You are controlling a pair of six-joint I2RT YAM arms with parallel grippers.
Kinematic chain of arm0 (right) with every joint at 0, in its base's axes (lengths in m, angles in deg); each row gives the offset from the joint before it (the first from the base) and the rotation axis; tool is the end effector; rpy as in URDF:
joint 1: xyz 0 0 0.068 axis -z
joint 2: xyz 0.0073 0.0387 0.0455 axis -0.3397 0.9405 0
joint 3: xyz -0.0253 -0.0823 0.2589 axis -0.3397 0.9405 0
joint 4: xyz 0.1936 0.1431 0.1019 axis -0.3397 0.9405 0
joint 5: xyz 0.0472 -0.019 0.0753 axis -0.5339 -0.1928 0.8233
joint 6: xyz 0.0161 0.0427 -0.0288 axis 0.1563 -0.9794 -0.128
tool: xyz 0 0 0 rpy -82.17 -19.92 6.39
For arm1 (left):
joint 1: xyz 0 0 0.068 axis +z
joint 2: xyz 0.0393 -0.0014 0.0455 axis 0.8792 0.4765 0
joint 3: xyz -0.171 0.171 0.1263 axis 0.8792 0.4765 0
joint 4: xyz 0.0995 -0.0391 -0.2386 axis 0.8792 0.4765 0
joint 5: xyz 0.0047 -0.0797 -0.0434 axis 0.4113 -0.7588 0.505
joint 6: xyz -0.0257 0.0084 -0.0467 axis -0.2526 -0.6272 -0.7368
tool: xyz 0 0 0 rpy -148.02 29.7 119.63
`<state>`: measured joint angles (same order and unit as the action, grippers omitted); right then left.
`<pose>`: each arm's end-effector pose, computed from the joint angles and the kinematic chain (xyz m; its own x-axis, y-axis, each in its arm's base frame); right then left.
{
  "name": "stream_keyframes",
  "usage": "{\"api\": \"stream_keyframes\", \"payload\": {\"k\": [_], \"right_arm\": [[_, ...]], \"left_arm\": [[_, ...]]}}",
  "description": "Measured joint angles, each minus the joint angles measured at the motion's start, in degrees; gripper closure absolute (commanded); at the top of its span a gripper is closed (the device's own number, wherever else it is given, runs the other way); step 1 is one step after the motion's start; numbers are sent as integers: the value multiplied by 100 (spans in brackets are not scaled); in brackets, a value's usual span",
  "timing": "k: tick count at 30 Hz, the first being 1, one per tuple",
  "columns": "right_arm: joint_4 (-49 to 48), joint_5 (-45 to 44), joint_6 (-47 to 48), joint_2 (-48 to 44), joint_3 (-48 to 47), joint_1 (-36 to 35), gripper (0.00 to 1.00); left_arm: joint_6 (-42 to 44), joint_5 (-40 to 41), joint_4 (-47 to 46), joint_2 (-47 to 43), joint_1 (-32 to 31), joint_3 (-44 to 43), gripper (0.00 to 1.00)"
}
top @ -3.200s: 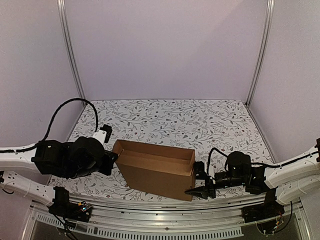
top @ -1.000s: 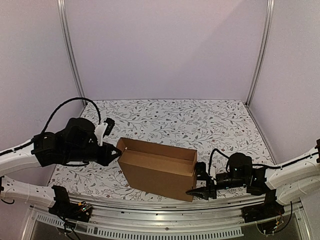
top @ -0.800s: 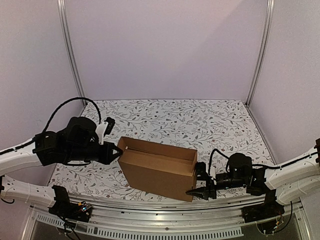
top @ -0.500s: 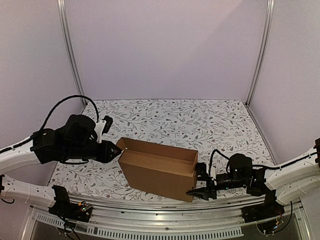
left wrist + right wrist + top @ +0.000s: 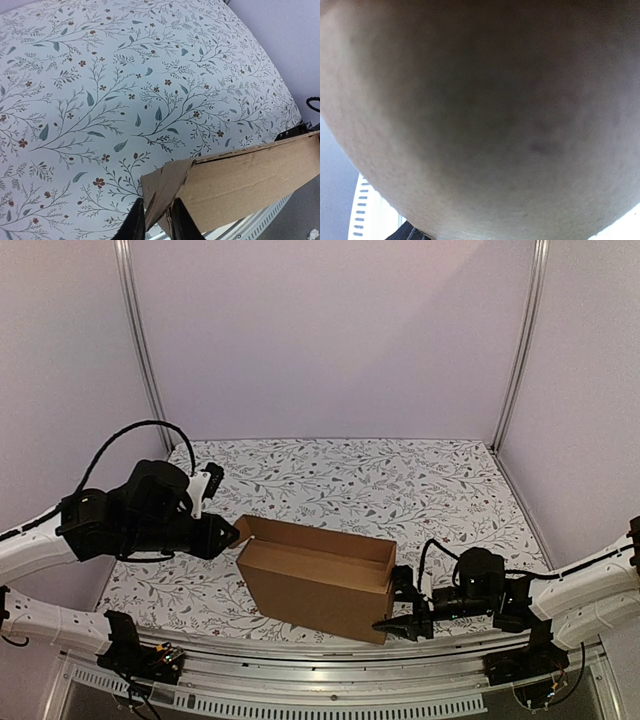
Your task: Fold the paper box
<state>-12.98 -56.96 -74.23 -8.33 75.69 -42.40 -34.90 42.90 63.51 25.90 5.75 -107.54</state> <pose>0.0894 0.1962 0.1520 -0.1237 -0.3048 -0.9444 -0.9863 0.1422 0.0833 0.1161 -0.1581 0.3024 -0.7293 0.0459 -0.6827 0.3673 0.8680 -0.3341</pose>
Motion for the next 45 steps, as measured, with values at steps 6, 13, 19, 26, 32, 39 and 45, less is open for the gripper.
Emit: {"api": "stream_keyframes", "payload": {"k": [6,13,19,26,32,39,45], "right_arm": [[-2,0,0,0,2,0,68],[-26,0,-17,20,2,0,68],[-33,-4,-24,24,2,0,69],[-46,-223,-17,26,2,-131,69],[-105,-310,-17,74,2,-157,69],[-136,-339,-20,90,11,-162,69],[-151,-343,-22,96,11,-184,69]], "left_arm": [[31,-15,15,66,0,0,87],[33,-98,-24,111,0,0,93],[-33,-251,-175,229,-2,-26,100],[-350,-118,-232,262,-94,-31,100],[-457,131,-258,330,-232,-31,100],[-472,590,-245,363,-483,-4,100],[-470,898,-271,363,-621,70,100]]}}
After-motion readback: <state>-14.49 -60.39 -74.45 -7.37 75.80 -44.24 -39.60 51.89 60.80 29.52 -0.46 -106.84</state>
